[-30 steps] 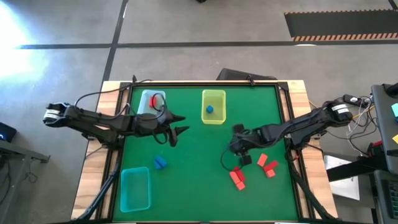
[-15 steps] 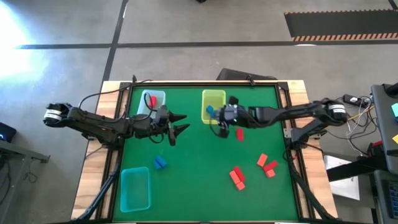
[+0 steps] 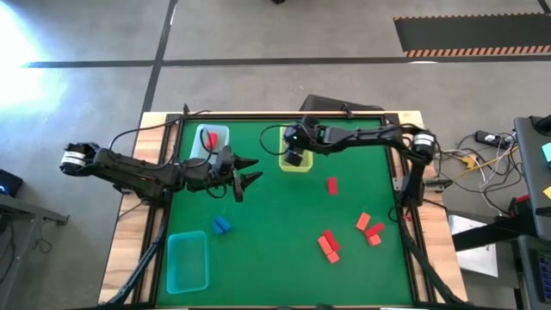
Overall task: Sort & place blocks by color
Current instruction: Put the blue block into the yellow bin, then put the orange block into the blue bin
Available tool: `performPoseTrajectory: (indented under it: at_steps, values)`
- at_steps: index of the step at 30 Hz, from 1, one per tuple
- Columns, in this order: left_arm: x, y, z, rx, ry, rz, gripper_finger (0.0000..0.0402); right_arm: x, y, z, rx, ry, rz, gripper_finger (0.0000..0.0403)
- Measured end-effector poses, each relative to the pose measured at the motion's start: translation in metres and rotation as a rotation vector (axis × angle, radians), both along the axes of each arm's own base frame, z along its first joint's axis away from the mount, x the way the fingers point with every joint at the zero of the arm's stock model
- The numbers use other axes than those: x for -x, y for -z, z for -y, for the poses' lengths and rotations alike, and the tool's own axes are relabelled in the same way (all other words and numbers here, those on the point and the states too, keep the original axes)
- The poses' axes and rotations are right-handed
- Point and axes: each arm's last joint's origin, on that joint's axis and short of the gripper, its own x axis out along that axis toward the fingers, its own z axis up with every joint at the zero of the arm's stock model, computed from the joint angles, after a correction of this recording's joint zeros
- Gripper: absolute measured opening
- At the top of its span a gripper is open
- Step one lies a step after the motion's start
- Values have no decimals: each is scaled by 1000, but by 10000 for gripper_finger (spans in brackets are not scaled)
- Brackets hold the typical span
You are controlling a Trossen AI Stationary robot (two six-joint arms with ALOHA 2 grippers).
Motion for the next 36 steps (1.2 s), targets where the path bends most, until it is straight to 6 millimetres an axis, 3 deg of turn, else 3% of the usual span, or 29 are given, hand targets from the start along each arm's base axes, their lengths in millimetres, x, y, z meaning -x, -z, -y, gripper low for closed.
performPoseTrajectory:
  at_steps: [10, 17, 22, 26, 36]
  values:
    - [0, 1, 0, -8, 1, -7, 208, -6, 3, 9, -14, 19, -35, 207]
    - [0, 2, 0, 1, 3, -8, 208, 6, -20, -5, -67, 58, -23, 224]
    - [-1, 4, 5, 26, 23, -11, 208, 19, -45, -37, -167, 35, -13, 225]
    - [-4, 9, 14, 45, 57, -27, 208, 27, -60, -75, -187, -31, 33, 223]
    - [-15, 28, 32, 165, 108, -71, 208, 52, -75, -173, -237, -279, 249, 219]
